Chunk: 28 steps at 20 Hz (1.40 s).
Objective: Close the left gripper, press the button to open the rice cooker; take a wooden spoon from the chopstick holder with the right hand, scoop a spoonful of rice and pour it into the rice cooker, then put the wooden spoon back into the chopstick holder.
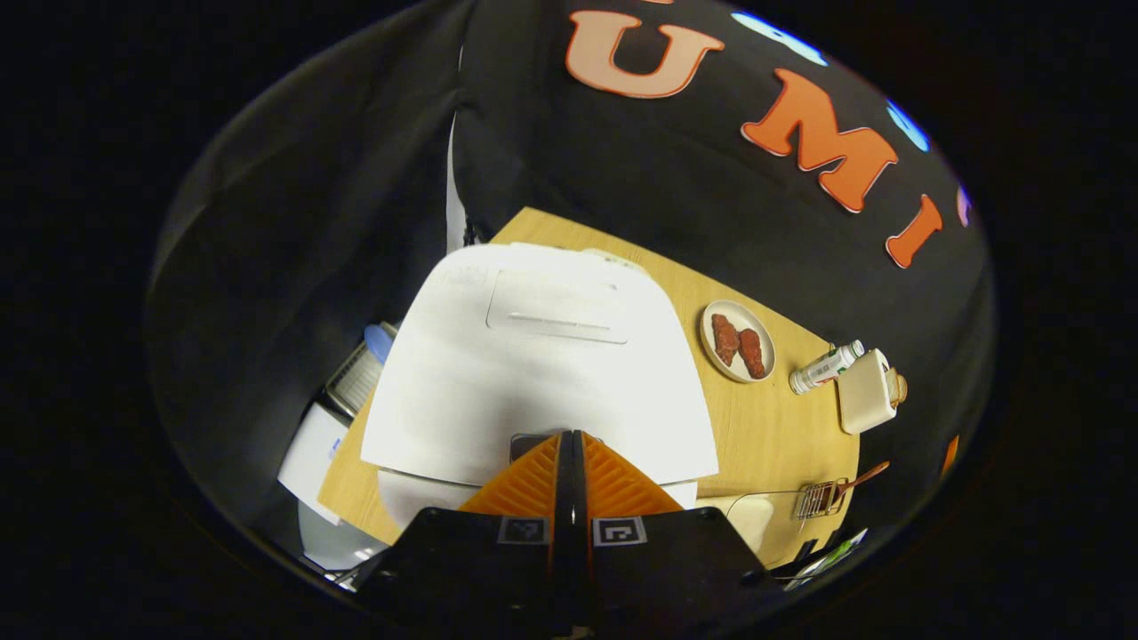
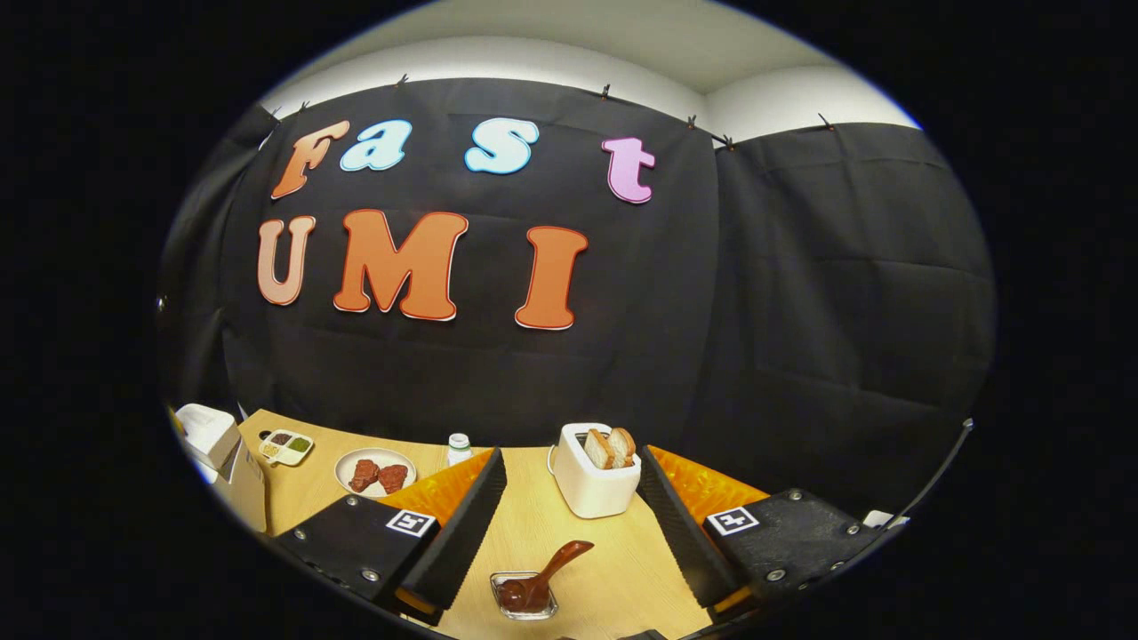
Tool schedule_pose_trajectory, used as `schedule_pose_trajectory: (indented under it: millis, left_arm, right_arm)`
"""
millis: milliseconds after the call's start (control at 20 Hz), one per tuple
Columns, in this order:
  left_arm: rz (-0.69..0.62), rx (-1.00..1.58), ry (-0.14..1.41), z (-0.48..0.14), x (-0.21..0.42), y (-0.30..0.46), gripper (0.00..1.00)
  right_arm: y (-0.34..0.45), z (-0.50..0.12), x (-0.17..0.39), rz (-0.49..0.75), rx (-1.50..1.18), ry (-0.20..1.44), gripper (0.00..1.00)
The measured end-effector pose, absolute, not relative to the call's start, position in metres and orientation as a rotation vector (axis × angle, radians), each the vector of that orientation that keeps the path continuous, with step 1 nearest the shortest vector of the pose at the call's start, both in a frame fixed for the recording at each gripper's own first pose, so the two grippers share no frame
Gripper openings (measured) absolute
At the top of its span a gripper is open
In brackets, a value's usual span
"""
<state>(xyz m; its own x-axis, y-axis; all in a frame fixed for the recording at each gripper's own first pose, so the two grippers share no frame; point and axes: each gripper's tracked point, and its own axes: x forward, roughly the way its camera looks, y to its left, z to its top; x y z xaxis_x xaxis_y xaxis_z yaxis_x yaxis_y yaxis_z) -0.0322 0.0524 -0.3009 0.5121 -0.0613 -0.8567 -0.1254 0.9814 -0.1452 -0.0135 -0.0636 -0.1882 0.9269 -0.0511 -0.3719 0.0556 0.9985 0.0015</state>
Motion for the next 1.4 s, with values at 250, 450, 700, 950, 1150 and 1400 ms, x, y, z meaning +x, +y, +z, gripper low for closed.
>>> schedule_pose_trajectory:
  millis: [250,450,700,950,1150,1400]
  left_arm:
    - [0.000,-0.058,0.843,-0.236,-0.013,0.036,0.05]
    - [-0.049,-0.012,0.727,-0.203,-0.015,0.012,0.05]
    - [-0.031,0.067,0.520,-0.155,-0.022,0.004,0.05]
    - [0.008,0.054,0.433,-0.134,-0.033,0.001,0.05]
    - [-0.007,0.066,0.369,-0.115,-0.050,-0.014,0.17]
    - [-0.024,0.060,0.297,-0.102,-0.063,-0.037,0.53]
  right_arm:
    - [-0.062,-0.215,-0.012,-0.029,0.039,0.450,0.95]
    - [-0.065,-0.244,-0.011,-0.002,0.052,0.521,0.95]
    - [-0.060,-0.277,-0.006,0.042,0.157,0.617,0.95]
    - [-0.049,-0.311,-0.003,0.092,0.203,0.696,0.95]
    - [-0.043,-0.344,-0.004,0.119,0.221,0.773,0.96]
    - [-0.053,-0.388,-0.012,0.081,0.285,0.874,0.95]
